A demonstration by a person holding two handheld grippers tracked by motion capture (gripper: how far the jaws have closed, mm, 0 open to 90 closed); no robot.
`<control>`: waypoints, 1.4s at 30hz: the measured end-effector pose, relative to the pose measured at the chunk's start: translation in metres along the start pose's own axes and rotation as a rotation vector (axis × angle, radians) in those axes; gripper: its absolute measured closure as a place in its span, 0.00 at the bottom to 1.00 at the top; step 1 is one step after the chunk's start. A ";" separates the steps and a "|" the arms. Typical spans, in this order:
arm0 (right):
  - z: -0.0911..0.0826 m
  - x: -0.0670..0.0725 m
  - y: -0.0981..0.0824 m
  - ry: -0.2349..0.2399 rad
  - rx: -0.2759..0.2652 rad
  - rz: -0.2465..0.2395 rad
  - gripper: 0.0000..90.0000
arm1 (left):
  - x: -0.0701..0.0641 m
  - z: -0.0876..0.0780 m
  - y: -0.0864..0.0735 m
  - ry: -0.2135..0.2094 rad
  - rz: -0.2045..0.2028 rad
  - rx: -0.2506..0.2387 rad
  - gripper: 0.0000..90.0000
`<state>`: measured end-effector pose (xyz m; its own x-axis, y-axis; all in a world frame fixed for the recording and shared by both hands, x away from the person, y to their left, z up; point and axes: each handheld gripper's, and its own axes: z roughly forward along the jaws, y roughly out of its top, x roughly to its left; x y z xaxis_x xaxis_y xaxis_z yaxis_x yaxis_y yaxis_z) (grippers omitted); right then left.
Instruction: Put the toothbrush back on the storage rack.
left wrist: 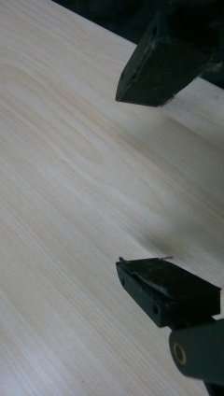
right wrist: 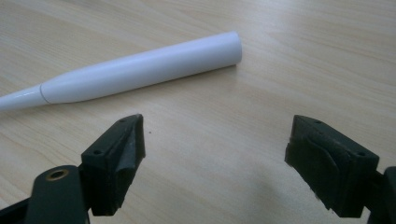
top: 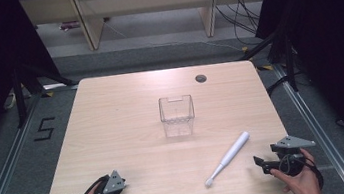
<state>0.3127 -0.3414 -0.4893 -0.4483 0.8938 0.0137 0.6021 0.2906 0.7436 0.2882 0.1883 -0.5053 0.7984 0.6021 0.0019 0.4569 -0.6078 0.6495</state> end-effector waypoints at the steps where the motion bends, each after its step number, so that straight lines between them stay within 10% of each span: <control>1: 0.000 0.000 0.000 0.000 0.000 0.000 0.22 | 0.000 0.000 0.000 0.000 0.000 0.000 0.17; 7: 0.000 0.007 0.004 0.034 0.037 0.010 0.25 | 0.000 0.000 0.000 -0.002 0.002 0.003 0.17; 13: 0.002 0.011 0.009 0.005 0.021 -0.143 0.29 | 0.000 0.000 0.000 -0.005 0.008 0.006 0.17; 42: 0.014 0.041 0.052 0.169 0.149 -0.447 0.37 | 0.002 0.000 0.000 0.000 -0.010 0.000 0.17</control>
<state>0.3355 -0.2848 -0.4593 -0.7771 0.6066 -0.1677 0.4089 0.6892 0.5982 0.2894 0.1895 -0.5053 0.7940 0.6079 -0.0044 0.4644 -0.6020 0.6496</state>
